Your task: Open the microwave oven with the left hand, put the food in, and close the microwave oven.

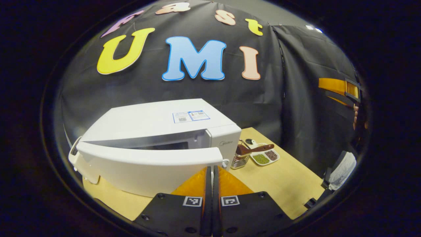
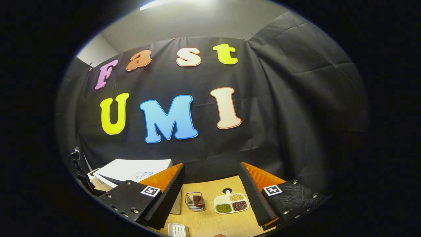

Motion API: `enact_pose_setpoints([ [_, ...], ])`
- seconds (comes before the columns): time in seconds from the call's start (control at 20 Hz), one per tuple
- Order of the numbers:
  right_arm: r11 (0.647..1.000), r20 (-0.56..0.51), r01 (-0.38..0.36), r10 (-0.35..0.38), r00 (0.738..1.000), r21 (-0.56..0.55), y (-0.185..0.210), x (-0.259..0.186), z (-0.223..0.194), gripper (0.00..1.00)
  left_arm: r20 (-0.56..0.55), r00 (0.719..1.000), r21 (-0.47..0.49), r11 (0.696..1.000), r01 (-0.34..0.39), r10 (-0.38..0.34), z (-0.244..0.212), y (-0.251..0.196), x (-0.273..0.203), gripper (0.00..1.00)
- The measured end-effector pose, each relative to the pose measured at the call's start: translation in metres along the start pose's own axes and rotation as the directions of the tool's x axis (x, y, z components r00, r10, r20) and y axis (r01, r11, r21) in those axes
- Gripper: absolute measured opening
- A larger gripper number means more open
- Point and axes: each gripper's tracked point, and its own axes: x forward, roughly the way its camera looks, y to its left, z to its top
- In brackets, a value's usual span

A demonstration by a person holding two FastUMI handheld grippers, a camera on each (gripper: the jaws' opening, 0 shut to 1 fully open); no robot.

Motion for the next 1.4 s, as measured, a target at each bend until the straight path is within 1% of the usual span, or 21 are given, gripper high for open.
enact_pose_setpoints([
  [0.1,1.000,-0.001,-0.004,0.004,1.000,-0.012,0.000,0.002,-0.001,0.98,0.006,1.000,-0.025,1.000,-0.007,0.007,0.003,0.002,0.006,0.07],
  [0.15,1.000,-0.004,-0.004,0.004,1.000,-0.014,-0.001,0.003,-0.002,0.98,0.008,1.000,-0.037,0.999,-0.007,0.008,0.005,0.003,0.009,0.09],
  [0.2,1.000,-0.005,-0.003,0.003,1.000,-0.011,-0.002,0.003,-0.002,0.98,0.009,1.000,-0.044,0.999,-0.009,0.010,0.006,0.004,0.013,0.07],
  [0.35,1.000,0.006,0.005,-0.005,1.000,0.009,-0.005,0.005,0.001,0.98,0.010,1.000,-0.046,0.999,-0.020,0.021,0.011,0.006,0.022,0.07],
  [0.55,1.000,0.022,0.029,-0.029,0.999,0.002,-0.013,0.006,0.004,0.98,0.014,0.999,-0.074,0.997,-0.034,0.035,0.016,0.011,0.035,0.07],
  [0.6,1.000,0.014,0.031,-0.031,0.999,0.005,-0.014,0.005,0.002,0.98,0.013,0.998,-0.074,0.996,-0.056,0.057,0.019,0.017,0.038,0.07],
  [0.7,0.999,0.005,0.035,-0.035,0.999,0.009,-0.017,0.005,0.000,0.98,-0.003,0.998,-0.074,0.996,-0.056,0.056,0.018,0.016,0.039,0.07],
  [0.85,0.999,0.002,0.042,-0.042,0.999,0.014,-0.019,0.004,-0.001,0.98,-0.004,0.998,-0.038,0.997,-0.070,0.070,0.018,0.016,0.040,0.07],
  [1.15,1.000,0.000,0.018,-0.018,1.000,-0.011,-0.011,0.003,-0.001,0.98,0.003,0.997,-0.078,0.994,-0.079,0.080,0.020,0.019,0.044,0.07],
  [1.4,1.000,-0.003,0.006,-0.006,1.000,-0.024,-0.011,0.003,-0.001,0.98,0.017,0.995,-0.062,0.994,-0.092,0.093,0.022,0.020,0.048,0.07],
])
